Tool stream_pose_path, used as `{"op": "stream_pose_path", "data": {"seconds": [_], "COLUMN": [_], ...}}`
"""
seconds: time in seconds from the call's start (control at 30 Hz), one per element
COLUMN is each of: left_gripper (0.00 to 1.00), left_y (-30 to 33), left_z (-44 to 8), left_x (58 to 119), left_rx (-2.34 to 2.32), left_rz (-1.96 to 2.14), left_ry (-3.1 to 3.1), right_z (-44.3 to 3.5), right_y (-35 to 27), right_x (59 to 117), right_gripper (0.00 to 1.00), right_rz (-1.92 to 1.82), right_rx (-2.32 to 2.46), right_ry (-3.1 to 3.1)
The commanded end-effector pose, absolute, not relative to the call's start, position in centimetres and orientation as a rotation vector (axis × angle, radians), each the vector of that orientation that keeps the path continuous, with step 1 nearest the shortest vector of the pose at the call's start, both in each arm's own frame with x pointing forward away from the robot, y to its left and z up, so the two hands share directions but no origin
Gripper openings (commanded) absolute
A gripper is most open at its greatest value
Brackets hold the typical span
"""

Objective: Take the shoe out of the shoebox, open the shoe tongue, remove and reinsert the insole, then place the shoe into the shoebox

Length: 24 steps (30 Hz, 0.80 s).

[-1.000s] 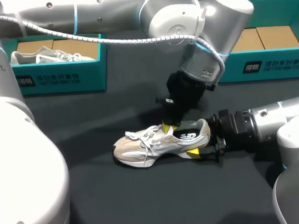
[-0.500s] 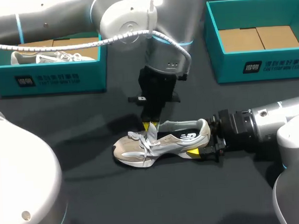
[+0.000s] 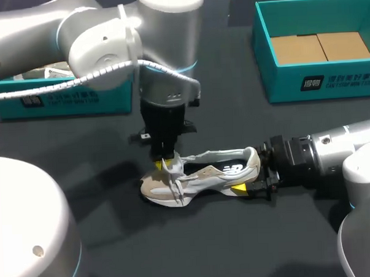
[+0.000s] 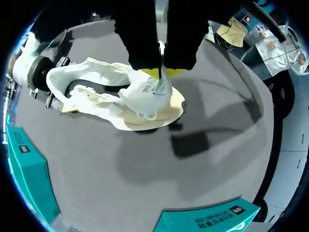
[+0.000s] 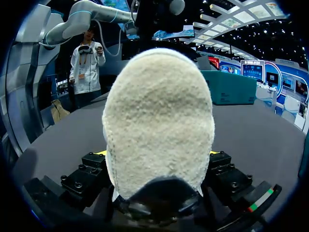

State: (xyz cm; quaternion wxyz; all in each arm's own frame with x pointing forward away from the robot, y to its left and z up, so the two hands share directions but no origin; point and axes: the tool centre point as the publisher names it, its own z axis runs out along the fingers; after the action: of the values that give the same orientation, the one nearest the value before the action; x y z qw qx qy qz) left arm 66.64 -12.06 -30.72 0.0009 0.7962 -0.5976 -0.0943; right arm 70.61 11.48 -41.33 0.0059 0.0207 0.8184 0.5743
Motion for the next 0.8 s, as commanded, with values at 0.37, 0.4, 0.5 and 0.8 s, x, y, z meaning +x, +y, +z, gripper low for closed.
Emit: {"op": "stream_pose_path", "data": {"seconds": [0.37,0.4,0.5,0.8], "left_gripper": [0.27,0.33,0.43,0.52], "left_y": [-11.1,-10.9,-10.5,-9.9], "left_z": [-34.4,-34.2,-33.6,-30.4], "left_x": [66.4,66.4,66.3,66.0], "left_rx": [2.592,2.586,2.578,2.492], "left_rz": [-0.416,-0.417,-0.423,-0.322], "left_ry": [-1.833,-1.838,-1.893,-2.041], "right_z": [-41.4,-41.4,-41.4,-41.4], "right_y": [11.4,11.4,11.4,11.4], "right_x": [70.5,70.5,70.5,70.5], "right_gripper": [0.00,0.00,0.00,0.00], "right_rz": [1.793,1.793,1.793,1.793], "right_rx": [0.066,0.066,0.066,0.066], "right_ry": [2.564,2.564,2.564,2.564]}}
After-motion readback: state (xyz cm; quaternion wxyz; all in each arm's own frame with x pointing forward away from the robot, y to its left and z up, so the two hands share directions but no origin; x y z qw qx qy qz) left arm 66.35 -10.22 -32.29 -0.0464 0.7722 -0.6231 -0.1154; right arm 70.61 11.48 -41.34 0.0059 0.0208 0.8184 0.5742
